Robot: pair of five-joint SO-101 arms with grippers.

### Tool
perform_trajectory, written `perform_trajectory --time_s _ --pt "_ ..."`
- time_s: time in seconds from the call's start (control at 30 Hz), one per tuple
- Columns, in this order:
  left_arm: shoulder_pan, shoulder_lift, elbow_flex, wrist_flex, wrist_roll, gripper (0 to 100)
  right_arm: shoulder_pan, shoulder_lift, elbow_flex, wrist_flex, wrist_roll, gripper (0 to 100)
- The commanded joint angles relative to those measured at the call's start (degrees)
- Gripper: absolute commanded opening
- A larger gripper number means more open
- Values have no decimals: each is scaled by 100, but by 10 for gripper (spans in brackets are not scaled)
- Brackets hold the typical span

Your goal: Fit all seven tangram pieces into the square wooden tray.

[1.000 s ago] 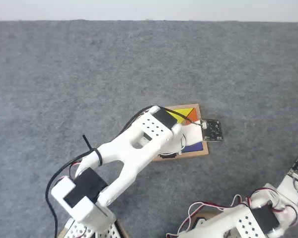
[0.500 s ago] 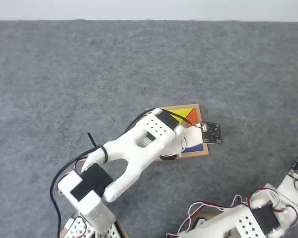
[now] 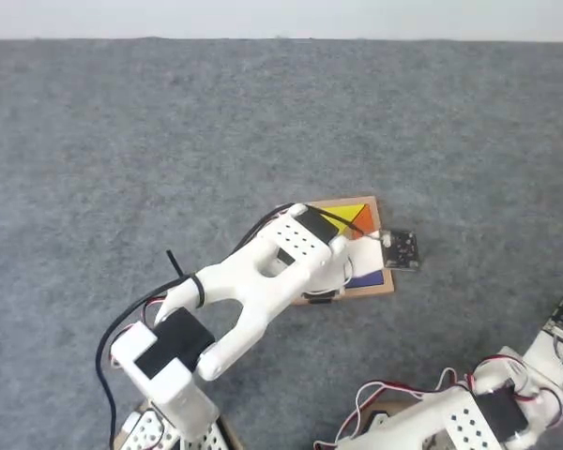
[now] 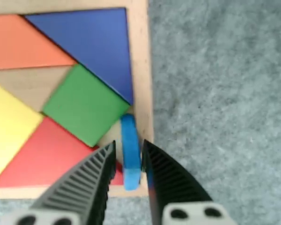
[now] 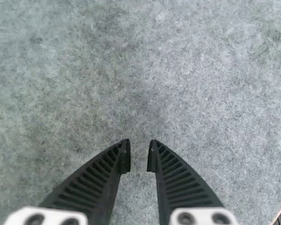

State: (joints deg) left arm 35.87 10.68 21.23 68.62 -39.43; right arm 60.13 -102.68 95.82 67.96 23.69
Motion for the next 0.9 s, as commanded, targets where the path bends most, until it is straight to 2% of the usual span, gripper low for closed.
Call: perform_trajectory --time_s 0.0,0.53,0.7,0.87 --pt "-88 -62 -514 -70 202 94 48 -110 62 22 18 87" --pt "-589 -62 -760 -105 255 94 48 -110 62 31 18 87" --pt "-870 -642 -884 -123 1495 93 48 -110 62 31 18 87" --pt "-1565 -2207 -523 -396 2409 66 40 -119 62 -22 18 87"
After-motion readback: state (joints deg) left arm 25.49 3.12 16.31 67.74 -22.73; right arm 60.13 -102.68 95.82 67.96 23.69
